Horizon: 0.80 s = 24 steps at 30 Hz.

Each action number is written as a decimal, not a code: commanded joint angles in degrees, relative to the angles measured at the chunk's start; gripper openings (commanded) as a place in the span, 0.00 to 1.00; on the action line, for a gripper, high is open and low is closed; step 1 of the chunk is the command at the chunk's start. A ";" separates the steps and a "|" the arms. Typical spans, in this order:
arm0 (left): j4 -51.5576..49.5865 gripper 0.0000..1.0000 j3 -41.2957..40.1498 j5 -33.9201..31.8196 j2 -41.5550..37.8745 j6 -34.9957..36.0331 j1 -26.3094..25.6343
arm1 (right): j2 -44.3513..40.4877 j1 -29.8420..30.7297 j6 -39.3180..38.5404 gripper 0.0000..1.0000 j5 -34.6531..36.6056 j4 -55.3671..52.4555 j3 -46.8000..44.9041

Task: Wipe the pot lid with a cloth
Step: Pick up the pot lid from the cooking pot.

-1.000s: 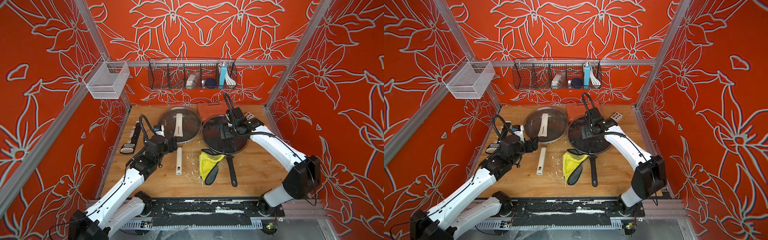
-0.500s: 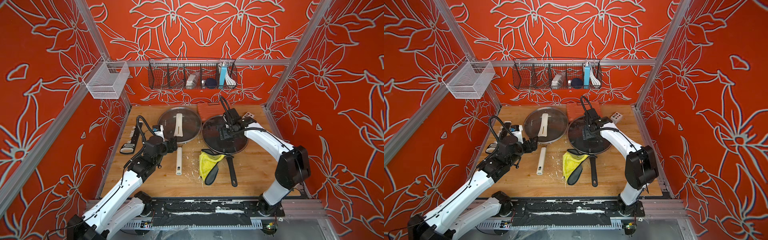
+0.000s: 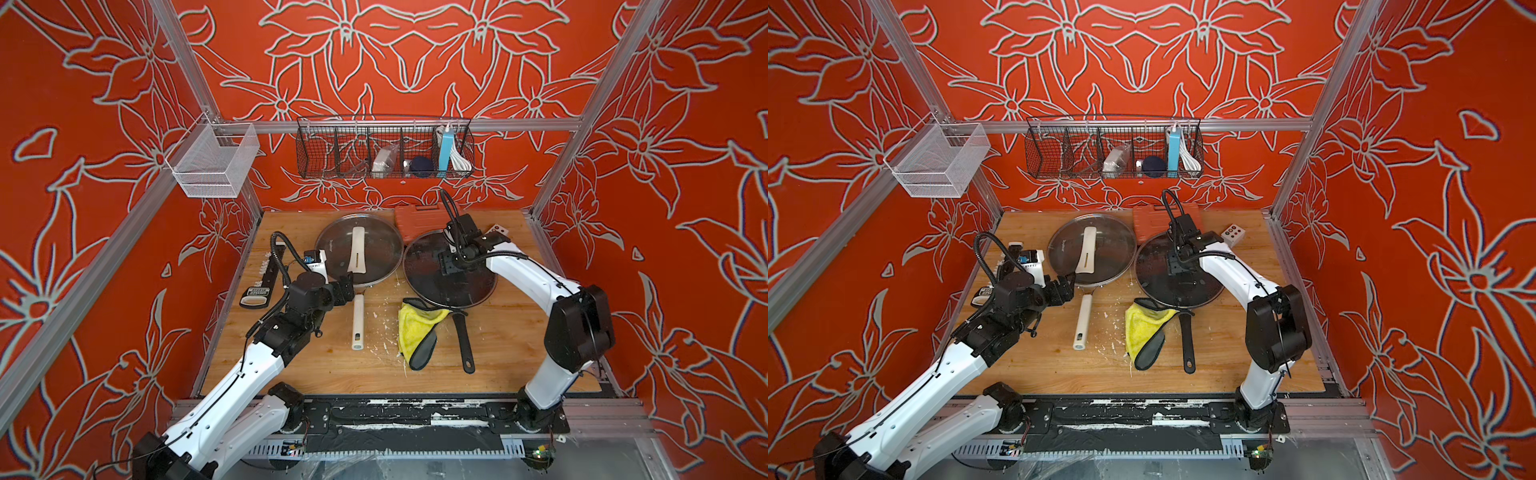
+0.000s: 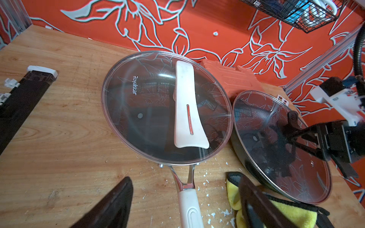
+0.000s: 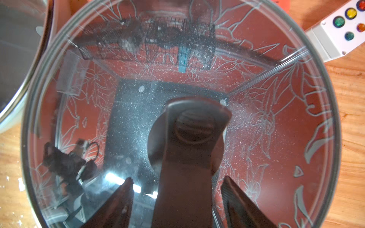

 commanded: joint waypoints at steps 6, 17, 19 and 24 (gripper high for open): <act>1.04 0.83 -0.42 -0.03 0.31 0.11 -0.40 | 2.88 -0.45 0.12 0.52 -1.62 -1.86 0.25; 0.74 0.83 -0.68 -0.53 0.07 0.26 -0.49 | 4.82 -0.62 -0.23 0.37 -1.03 -3.36 1.80; 0.75 0.83 -0.68 -0.70 0.05 0.25 -0.49 | 5.07 -0.69 -0.28 0.35 -0.84 -3.52 1.98; 0.62 0.83 -0.68 -0.80 -0.04 0.36 -0.58 | 5.32 -0.67 -0.19 0.26 -0.20 -4.13 2.15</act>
